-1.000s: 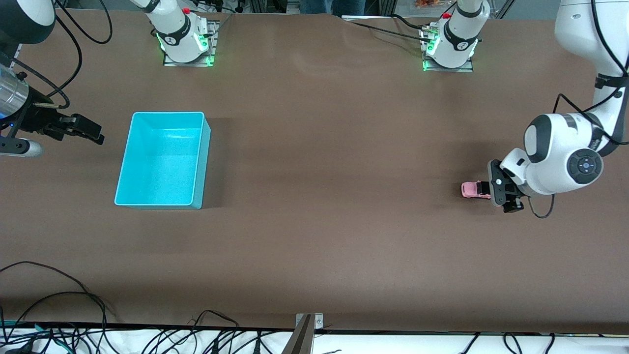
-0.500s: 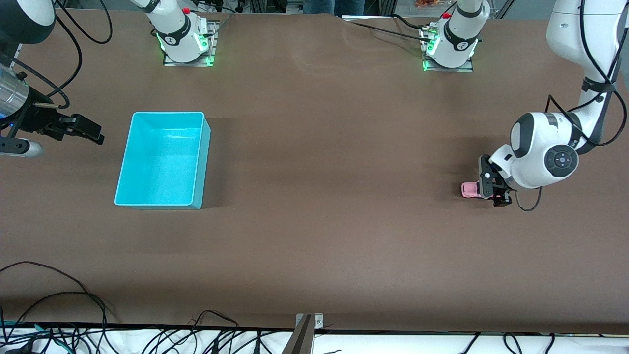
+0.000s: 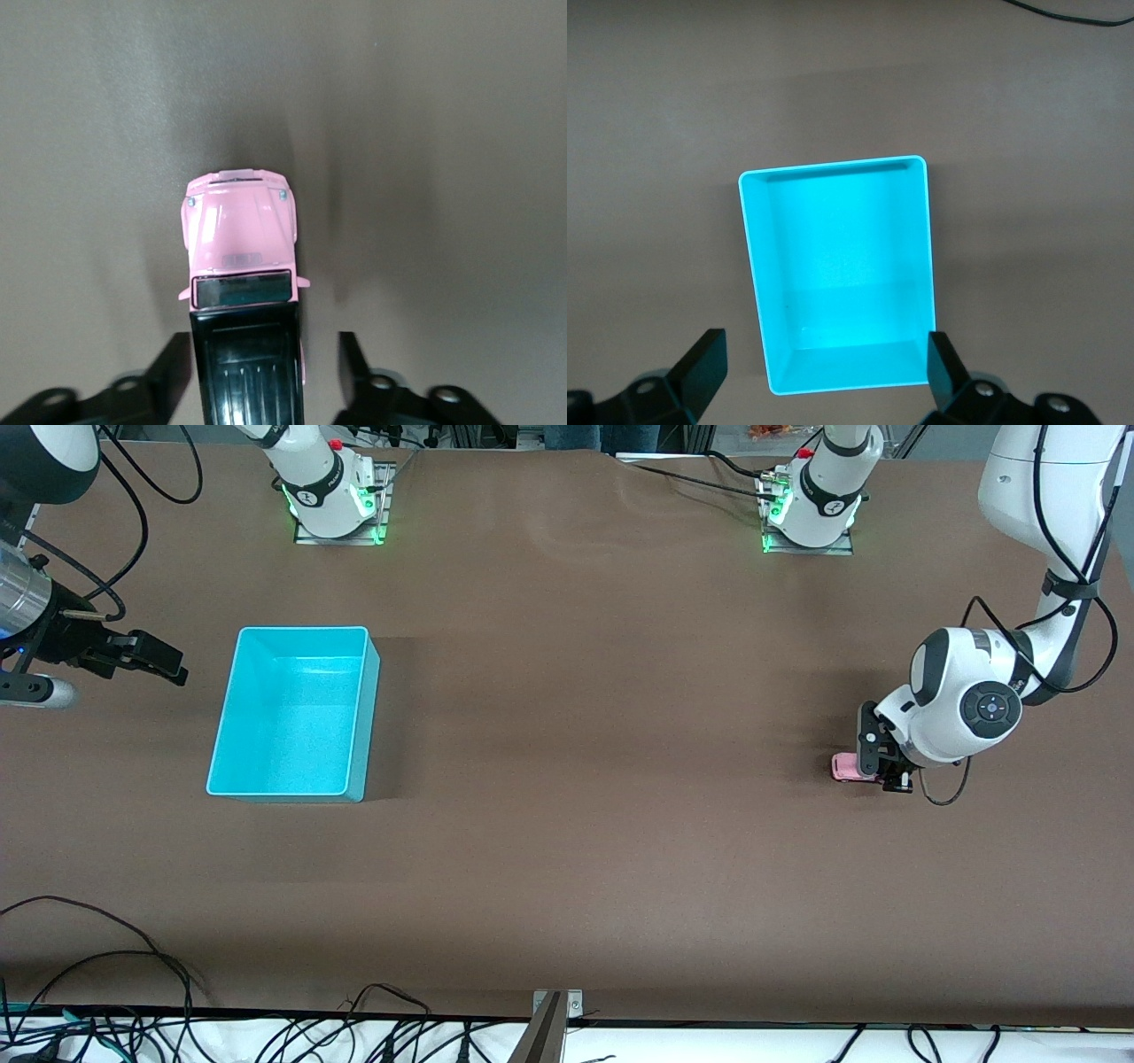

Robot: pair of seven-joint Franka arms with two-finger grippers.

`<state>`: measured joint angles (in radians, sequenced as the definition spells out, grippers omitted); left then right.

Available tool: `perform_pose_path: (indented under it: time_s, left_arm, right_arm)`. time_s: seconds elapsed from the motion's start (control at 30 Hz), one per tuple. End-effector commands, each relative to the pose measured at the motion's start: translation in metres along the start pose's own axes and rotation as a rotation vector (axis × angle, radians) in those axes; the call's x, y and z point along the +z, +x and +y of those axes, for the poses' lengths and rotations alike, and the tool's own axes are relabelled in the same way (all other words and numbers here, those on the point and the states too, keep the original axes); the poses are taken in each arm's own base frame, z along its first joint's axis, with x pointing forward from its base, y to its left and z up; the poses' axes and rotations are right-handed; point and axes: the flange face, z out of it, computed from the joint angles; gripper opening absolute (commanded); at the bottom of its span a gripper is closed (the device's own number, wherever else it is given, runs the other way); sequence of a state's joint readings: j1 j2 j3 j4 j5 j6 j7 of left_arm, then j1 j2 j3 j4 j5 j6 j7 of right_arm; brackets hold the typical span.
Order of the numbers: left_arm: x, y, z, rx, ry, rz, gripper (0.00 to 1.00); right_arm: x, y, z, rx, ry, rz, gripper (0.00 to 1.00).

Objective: Wind and store pink jeep toy

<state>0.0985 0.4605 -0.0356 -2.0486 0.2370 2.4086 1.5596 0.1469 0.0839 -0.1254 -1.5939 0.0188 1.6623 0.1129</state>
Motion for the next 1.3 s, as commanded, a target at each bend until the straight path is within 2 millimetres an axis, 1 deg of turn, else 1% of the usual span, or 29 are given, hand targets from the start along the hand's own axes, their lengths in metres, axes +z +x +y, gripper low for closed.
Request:
perform_pose_path:
  time_s: [0.0, 0.3, 0.37, 0.4, 0.5, 0.63, 0.7, 0.77, 0.83, 0.9, 1.0, 1.03, 1.1, 1.17, 1.2, 1.27]
  left_arm:
    - [0.010, 0.001, -0.001, 0.043, 0.011, -0.013, 0.21]
    - [0.009, 0.000, -0.001, 0.040, 0.013, -0.012, 0.21]
    - [0.012, -0.002, 0.000, 0.035, 0.007, -0.010, 0.21]
    - [0.015, -0.006, 0.001, 0.027, 0.002, -0.009, 0.21]
    - [0.029, -0.026, 0.004, -0.003, -0.016, -0.001, 0.21]
    - [0.035, -0.046, 0.008, -0.026, -0.024, -0.005, 0.22]
    - [0.038, -0.060, 0.009, -0.034, -0.026, -0.015, 0.22]
    - [0.043, -0.078, 0.010, -0.045, -0.029, -0.028, 0.22]
    - [0.044, -0.093, 0.009, -0.038, -0.025, -0.047, 0.25]
    - [0.045, -0.109, 0.009, -0.018, -0.022, -0.055, 0.25]
    - [0.045, -0.137, 0.014, -0.013, -0.019, -0.052, 0.25]
    - [0.047, -0.143, 0.016, -0.015, -0.020, -0.047, 0.25]
    - [0.051, -0.162, 0.021, -0.037, -0.022, -0.044, 0.25]
    - [0.059, -0.175, 0.025, -0.047, -0.030, -0.042, 0.25]
    - [0.060, -0.183, 0.024, -0.050, -0.027, -0.044, 0.25]
    - [0.064, -0.193, 0.023, -0.037, -0.025, -0.044, 0.25]
  right_arm:
    - [-0.006, -0.001, 0.002, -0.006, -0.004, -0.003, 1.00]
    - [-0.006, -0.001, 0.002, -0.006, -0.004, -0.003, 1.00]
    - [-0.006, -0.001, 0.002, -0.006, -0.004, -0.003, 1.00]
    - [-0.006, -0.001, 0.003, -0.004, -0.004, -0.003, 1.00]
    - [-0.006, -0.001, 0.002, -0.006, -0.004, -0.003, 1.00]
    - [-0.006, -0.001, 0.002, -0.006, -0.004, -0.003, 1.00]
    - [-0.006, -0.001, 0.002, -0.006, -0.004, -0.003, 1.00]
    - [-0.006, -0.001, 0.002, -0.006, -0.004, -0.003, 1.00]
    - [-0.006, -0.001, 0.002, -0.006, -0.004, -0.003, 1.00]
    - [-0.006, -0.001, 0.002, -0.006, -0.004, -0.003, 1.00]
    - [-0.006, -0.001, 0.002, -0.006, -0.004, -0.003, 1.00]
    - [-0.006, -0.001, 0.002, -0.006, -0.004, -0.003, 1.00]
    - [-0.006, -0.001, 0.002, -0.004, -0.004, -0.003, 1.00]
    - [-0.006, -0.001, 0.002, -0.006, -0.004, -0.003, 1.00]
    - [-0.006, -0.001, 0.002, -0.004, -0.004, -0.003, 1.00]
    - [-0.006, -0.001, 0.002, -0.006, -0.004, -0.003, 1.00]
